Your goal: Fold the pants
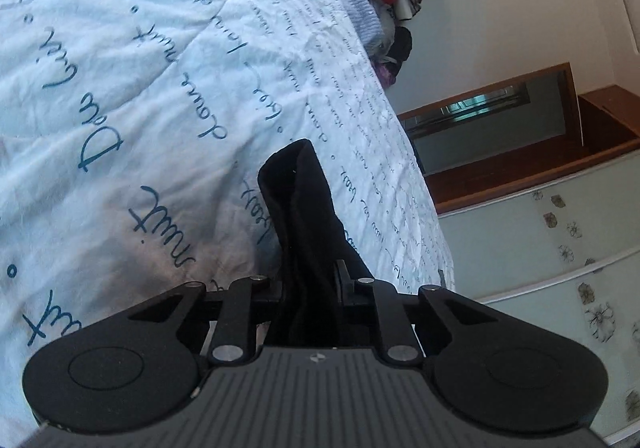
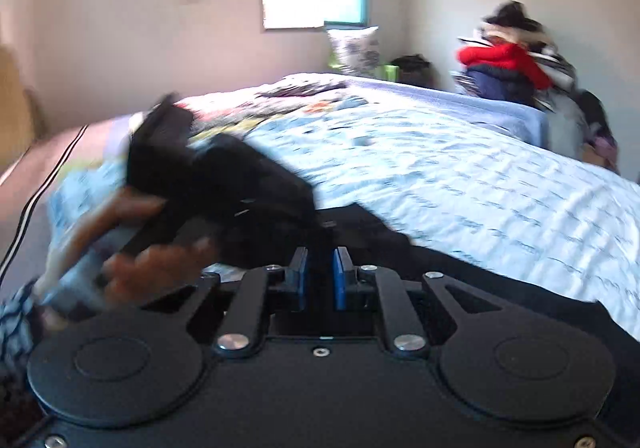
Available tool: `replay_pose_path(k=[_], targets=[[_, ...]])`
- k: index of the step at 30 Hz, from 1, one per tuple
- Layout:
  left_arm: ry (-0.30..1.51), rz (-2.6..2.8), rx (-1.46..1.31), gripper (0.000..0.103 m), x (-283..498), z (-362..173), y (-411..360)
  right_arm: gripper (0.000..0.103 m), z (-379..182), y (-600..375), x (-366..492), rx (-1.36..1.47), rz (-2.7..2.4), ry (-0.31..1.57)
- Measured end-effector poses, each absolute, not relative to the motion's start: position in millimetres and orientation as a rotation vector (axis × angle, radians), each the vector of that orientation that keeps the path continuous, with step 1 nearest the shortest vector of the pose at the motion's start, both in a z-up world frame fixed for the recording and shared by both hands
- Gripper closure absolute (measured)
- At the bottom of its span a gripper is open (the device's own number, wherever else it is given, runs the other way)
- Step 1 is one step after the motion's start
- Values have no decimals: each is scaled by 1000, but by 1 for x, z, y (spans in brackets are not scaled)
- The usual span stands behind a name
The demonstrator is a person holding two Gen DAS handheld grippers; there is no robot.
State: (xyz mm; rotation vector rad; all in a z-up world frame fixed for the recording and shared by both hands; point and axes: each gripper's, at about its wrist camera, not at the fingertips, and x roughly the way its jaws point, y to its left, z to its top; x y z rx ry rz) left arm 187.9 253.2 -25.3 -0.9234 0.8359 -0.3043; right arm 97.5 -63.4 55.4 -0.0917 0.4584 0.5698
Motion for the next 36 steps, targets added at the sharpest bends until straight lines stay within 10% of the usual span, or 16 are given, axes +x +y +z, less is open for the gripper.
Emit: replay_pose_path(k=[14, 36], targets=[[628, -373, -480, 84, 112, 72, 130, 92, 59, -118, 73, -17, 445, 366], [645, -615, -172, 79, 78, 83, -108, 92, 44, -295, 26, 285, 154, 333]])
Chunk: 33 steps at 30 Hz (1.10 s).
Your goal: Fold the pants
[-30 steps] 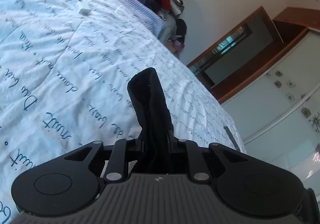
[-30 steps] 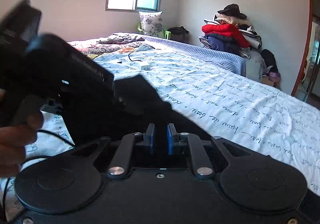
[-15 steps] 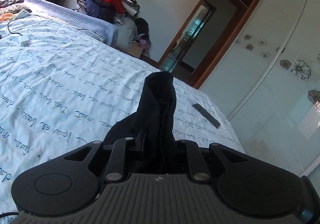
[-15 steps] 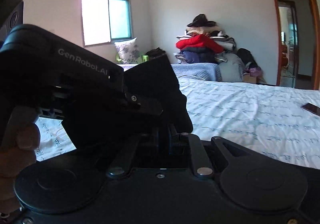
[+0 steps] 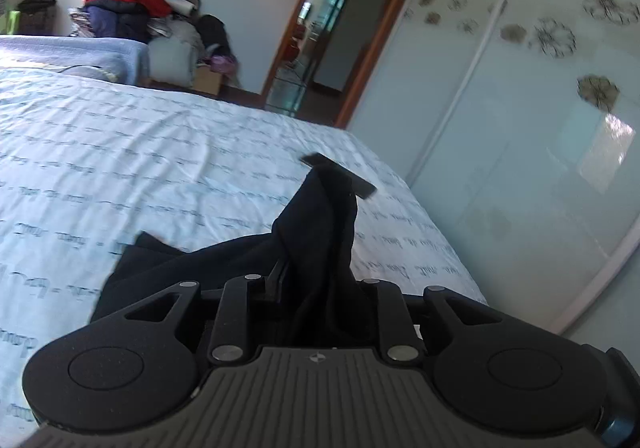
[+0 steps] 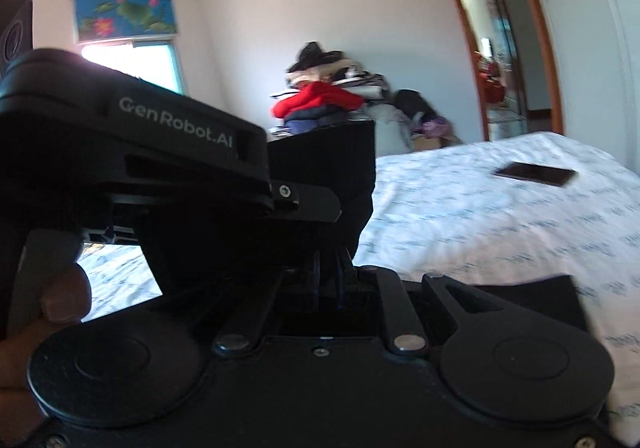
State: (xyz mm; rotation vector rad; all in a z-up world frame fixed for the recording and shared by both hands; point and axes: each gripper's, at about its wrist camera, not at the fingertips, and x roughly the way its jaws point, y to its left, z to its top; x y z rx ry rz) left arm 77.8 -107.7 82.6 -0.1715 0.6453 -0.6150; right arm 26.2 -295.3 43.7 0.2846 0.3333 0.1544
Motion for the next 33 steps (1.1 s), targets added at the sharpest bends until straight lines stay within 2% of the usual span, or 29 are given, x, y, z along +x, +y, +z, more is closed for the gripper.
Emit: replay_pose_path(k=[11, 13, 14, 15, 17, 20, 22, 26, 29, 33], targets=[[737, -703, -70, 77, 80, 34, -208, 92, 14, -347, 37, 381, -13, 439], [776, -716, -79, 69, 88, 23, -216, 92, 14, -352, 40, 325, -35, 470], [820, -722, -94, 68, 93, 16, -220, 86, 14, -355, 38, 289, -65, 462], [858, -734, -127, 64, 98, 12, -218, 74, 16, -357, 36, 258, -94, 461], [900, -774, -220, 60, 104, 8, -209, 63, 17, -366, 33, 204, -147, 458], [838, -736, -209, 53, 100, 17, -197, 63, 20, -383, 31, 188, -266, 450], [781, -676, -180, 34, 99, 26, -186, 61, 23, -391, 29, 243, -279, 417], [697, -631, -209, 34, 104, 47, -161, 62, 24, -399, 44, 343, -185, 365], [676, -610, -185, 28, 106, 59, -154, 62, 23, -390, 57, 310, -151, 367], [738, -445, -27, 27, 130, 49, -153, 62, 8, -403, 65, 300, -60, 429]])
